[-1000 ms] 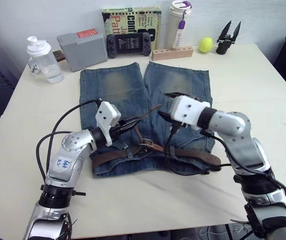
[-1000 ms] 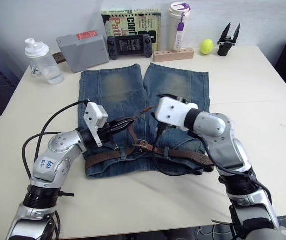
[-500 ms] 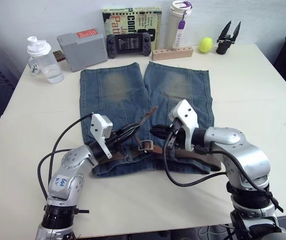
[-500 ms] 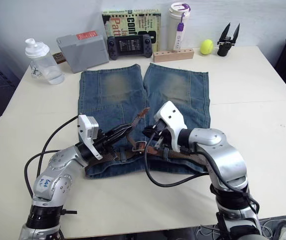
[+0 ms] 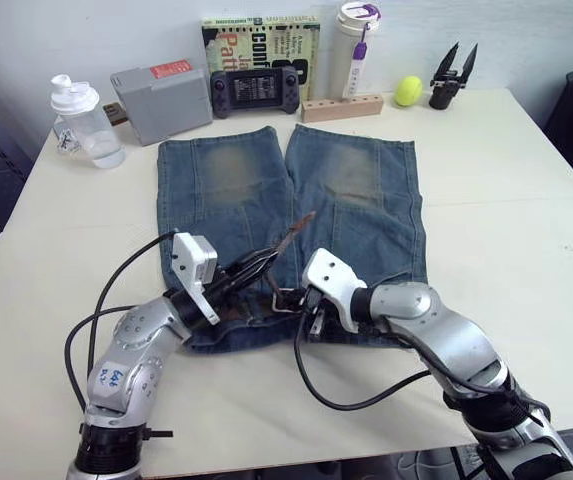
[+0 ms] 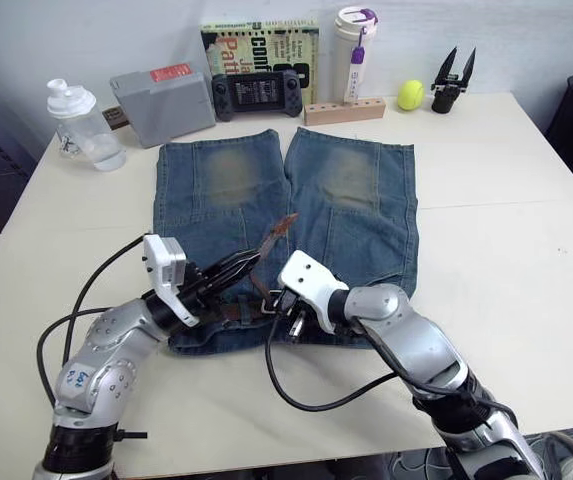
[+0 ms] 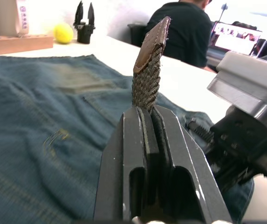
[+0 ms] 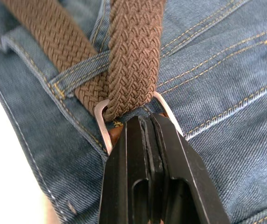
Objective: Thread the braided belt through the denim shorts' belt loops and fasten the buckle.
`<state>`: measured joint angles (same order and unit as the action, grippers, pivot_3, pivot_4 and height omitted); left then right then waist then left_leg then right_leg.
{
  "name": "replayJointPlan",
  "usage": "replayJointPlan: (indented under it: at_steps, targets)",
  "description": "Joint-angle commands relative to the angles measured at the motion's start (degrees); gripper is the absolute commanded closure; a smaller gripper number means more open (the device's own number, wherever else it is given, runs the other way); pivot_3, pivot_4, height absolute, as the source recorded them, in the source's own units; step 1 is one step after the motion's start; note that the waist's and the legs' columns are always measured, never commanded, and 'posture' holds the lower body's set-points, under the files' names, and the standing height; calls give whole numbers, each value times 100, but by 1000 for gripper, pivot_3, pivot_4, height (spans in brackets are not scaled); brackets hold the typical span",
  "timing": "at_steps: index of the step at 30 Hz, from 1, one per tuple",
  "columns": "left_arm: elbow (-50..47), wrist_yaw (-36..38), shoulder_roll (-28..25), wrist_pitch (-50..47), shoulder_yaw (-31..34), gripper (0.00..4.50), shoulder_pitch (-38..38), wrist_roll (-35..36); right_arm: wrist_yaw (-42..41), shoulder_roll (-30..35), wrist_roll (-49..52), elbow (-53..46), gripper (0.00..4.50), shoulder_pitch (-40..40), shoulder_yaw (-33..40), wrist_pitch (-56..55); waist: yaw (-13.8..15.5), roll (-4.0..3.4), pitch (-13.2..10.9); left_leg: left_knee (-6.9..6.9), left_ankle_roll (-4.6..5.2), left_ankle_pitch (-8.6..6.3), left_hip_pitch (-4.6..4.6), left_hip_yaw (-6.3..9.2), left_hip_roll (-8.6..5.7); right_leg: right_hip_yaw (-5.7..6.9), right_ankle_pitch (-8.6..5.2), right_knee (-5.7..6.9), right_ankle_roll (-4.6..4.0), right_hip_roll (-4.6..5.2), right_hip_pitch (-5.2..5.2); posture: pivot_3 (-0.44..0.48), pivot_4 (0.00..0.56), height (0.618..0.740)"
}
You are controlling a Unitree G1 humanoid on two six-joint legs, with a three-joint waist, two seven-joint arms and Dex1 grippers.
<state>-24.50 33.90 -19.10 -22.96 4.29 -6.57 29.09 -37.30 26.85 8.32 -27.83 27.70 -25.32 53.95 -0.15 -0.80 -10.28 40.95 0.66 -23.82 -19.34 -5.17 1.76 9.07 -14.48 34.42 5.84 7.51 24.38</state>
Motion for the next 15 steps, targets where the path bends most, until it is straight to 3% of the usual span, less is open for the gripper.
replayJointPlan:
  at_steps: [1,7,12,15]
  targets:
    - [-309,-67,-77,152,326,4500,245,149,89,251,-246,294,4402,-283,-335,50,8,13,13,0,0,0,1,0,0,0,0,0,0,0,-2,0,150,726]
    - [-402,-163,-52,194,508,4500,514,166,81,260,-47,6,4402,-338,19,-186,24,38,29,1,0,-1,2,5,0,2,-1,-4,-1,2,-8,0,150,726]
    - [-504,-247,29,254,458,4500,713,127,166,-229,836,-472,4402,-197,1401,353,20,38,29,-1,-1,-1,-5,5,2,4,-1,-11,-1,1,-5,0,150,726]
    - [-496,-265,36,272,441,4500,716,132,177,-220,1059,-571,4402,-122,1667,627,22,38,29,0,-1,-1,-7,6,2,4,-1,-10,-2,1,-4,0,150,726]
